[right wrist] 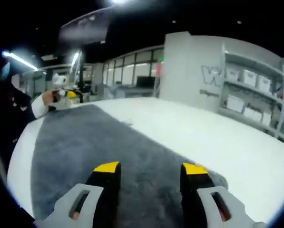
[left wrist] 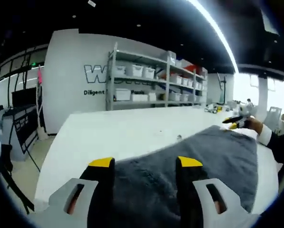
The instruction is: Open the folded towel by lifting each exposed corner and separating the folded layers until the towel lies flat within the target outline without major curled edges
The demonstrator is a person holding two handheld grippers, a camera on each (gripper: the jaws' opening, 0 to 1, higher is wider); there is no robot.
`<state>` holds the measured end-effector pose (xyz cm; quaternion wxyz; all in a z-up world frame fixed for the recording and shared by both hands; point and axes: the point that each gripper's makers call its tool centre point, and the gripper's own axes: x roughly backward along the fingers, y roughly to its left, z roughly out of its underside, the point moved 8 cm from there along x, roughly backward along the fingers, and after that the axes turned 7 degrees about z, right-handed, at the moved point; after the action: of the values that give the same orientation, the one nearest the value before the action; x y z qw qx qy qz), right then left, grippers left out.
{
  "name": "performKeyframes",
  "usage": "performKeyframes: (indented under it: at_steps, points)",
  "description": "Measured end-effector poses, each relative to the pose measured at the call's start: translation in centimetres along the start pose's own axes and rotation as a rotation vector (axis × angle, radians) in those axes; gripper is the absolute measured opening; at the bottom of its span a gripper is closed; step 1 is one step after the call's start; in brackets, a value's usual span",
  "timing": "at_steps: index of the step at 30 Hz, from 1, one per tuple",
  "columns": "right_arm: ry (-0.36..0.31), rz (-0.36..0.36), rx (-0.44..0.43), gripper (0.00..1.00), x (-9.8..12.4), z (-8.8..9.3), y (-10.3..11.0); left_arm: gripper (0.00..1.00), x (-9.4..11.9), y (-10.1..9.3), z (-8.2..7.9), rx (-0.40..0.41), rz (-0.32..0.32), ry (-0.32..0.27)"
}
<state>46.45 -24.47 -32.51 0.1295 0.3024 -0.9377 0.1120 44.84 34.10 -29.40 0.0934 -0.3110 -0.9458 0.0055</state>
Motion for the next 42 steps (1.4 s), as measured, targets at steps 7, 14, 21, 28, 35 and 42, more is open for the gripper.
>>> performKeyframes:
  at_steps: [7, 14, 21, 28, 35, 42]
  points:
    - [-0.031, 0.019, 0.013, 0.73, 1.7, -1.6, 1.7, 0.75, 1.8, -0.9, -1.1, 0.033, 0.004, -0.043]
    - [-0.029, 0.04, 0.011, 0.78, 3.7, -1.7, 3.2, 0.93, 3.8, -2.3, -1.7, 0.02, -0.021, -0.039]
    - [-0.046, 0.078, -0.023, 0.94, 5.5, -2.0, 3.8, 0.99, 5.8, -4.0, -1.8, 0.026, -0.046, -0.04]
    - [-0.058, 0.108, -0.015, 0.99, 7.7, -2.2, 4.2, 1.0, 7.3, -5.6, -1.3, -0.016, -0.071, -0.011]
    - [-0.035, 0.096, -0.012, 0.99, 10.1, -1.9, 5.7, 1.0, 9.3, -7.7, -1.1, -0.033, -0.036, 0.003]
    - [-0.007, 0.11, -0.008, 0.99, 12.1, -1.4, 6.7, 0.99, 11.2, -9.0, -0.5, -0.018, -0.017, 0.013]
